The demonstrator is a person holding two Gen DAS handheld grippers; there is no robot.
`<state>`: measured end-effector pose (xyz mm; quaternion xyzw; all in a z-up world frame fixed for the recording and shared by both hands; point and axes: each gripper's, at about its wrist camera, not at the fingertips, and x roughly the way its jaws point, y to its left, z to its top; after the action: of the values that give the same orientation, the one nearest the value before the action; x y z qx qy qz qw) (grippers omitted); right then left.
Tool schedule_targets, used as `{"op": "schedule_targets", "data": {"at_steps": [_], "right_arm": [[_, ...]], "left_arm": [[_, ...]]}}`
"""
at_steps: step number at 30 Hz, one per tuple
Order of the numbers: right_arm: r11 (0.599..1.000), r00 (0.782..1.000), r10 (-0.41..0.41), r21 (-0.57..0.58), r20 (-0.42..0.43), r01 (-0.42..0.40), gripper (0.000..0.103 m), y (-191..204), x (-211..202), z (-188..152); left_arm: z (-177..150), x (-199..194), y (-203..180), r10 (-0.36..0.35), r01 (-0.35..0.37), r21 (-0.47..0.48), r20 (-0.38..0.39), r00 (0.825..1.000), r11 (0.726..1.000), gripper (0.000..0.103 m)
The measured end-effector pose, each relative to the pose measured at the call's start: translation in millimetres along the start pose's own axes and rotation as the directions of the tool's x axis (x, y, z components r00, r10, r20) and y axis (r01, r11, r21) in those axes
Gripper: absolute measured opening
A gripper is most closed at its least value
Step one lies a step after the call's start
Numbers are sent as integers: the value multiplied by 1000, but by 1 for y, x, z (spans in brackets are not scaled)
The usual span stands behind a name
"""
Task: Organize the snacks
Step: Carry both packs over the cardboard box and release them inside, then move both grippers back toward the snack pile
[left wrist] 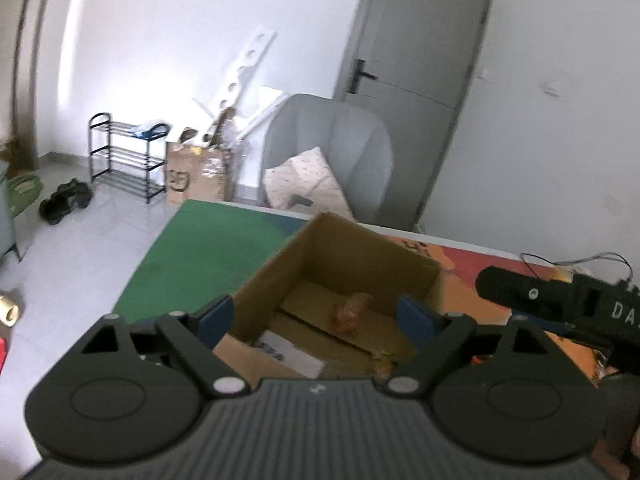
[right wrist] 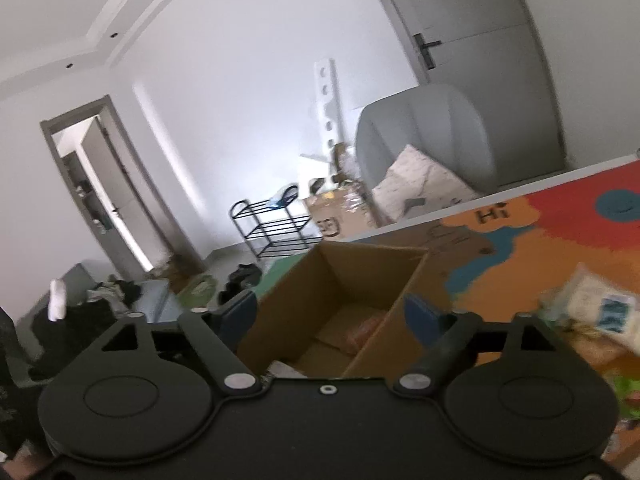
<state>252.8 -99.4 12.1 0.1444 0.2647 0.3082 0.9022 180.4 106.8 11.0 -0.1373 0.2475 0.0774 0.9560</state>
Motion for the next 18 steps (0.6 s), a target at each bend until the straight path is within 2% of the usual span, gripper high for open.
{"op": "schedule_targets", "data": {"at_steps": [2,4,10,18], "right_arm": [[1000,1000,-30,-4,0,30,94,-5,-6,-2],[999,999,-49,-7,1,49,95,-11,-12,-3],[993,993,-119,8,3,119,103,-33,-32,-9],[987,987,-160,-13,25,161,103,-48,-55,-15]], "left_arm": [[-3,-2,-6,-21,21,24,9,1000,1000,90],[-5,-3,-14,-29,28,38,9,1000,999,95],[-12,3,-33,-77,79,54,-33,996,995,97],[-18,1,-52,-134,137,43,-59,989,990,98]]}}
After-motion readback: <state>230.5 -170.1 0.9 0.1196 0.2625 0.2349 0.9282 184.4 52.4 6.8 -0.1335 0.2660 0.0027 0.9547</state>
